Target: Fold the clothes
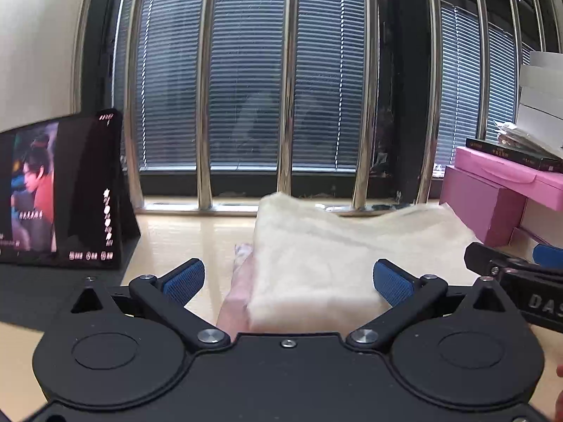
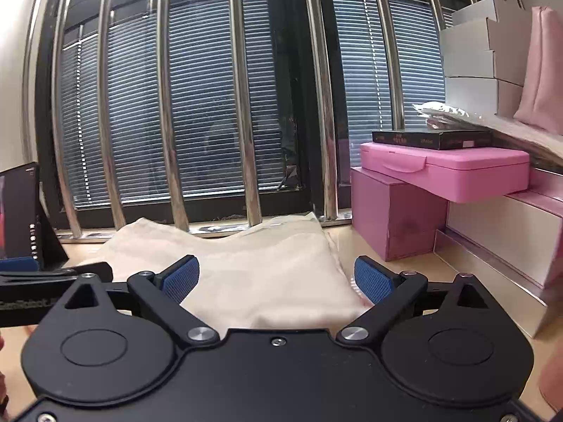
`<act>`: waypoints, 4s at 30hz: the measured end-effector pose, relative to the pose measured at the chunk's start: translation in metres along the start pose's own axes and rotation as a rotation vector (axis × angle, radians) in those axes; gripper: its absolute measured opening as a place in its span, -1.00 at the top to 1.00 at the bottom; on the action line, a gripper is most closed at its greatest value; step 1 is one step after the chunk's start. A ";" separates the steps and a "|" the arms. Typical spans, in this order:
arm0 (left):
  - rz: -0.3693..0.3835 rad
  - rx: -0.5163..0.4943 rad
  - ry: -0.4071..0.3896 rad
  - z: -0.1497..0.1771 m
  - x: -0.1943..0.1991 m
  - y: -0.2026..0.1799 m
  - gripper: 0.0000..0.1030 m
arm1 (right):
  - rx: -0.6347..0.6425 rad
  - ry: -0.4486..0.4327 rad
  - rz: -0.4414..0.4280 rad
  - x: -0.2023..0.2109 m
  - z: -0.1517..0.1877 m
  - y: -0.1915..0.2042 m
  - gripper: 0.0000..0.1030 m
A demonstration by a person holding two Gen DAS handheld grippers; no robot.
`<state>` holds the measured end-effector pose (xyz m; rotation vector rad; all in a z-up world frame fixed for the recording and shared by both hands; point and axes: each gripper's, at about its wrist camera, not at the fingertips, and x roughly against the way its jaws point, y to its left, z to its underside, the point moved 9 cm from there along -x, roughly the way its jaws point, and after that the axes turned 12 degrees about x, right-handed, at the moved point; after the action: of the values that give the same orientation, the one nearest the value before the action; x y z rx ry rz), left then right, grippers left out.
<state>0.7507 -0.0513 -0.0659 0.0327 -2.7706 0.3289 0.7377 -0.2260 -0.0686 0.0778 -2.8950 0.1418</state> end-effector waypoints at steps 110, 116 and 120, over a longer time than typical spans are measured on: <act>-0.125 0.083 0.125 0.169 0.465 0.114 -1.00 | 0.082 0.014 -0.134 0.455 0.127 0.098 -0.95; -0.090 0.074 0.149 0.181 0.513 0.114 -1.00 | 0.082 0.016 -0.172 0.503 0.104 0.093 -0.95; -0.054 0.104 0.146 0.176 0.550 0.110 -1.00 | 0.057 0.035 -0.195 0.540 0.090 0.088 -0.95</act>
<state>0.1675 0.0252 -0.0612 0.1052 -2.6014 0.4433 0.1869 -0.1702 -0.0325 0.3627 -2.8283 0.1884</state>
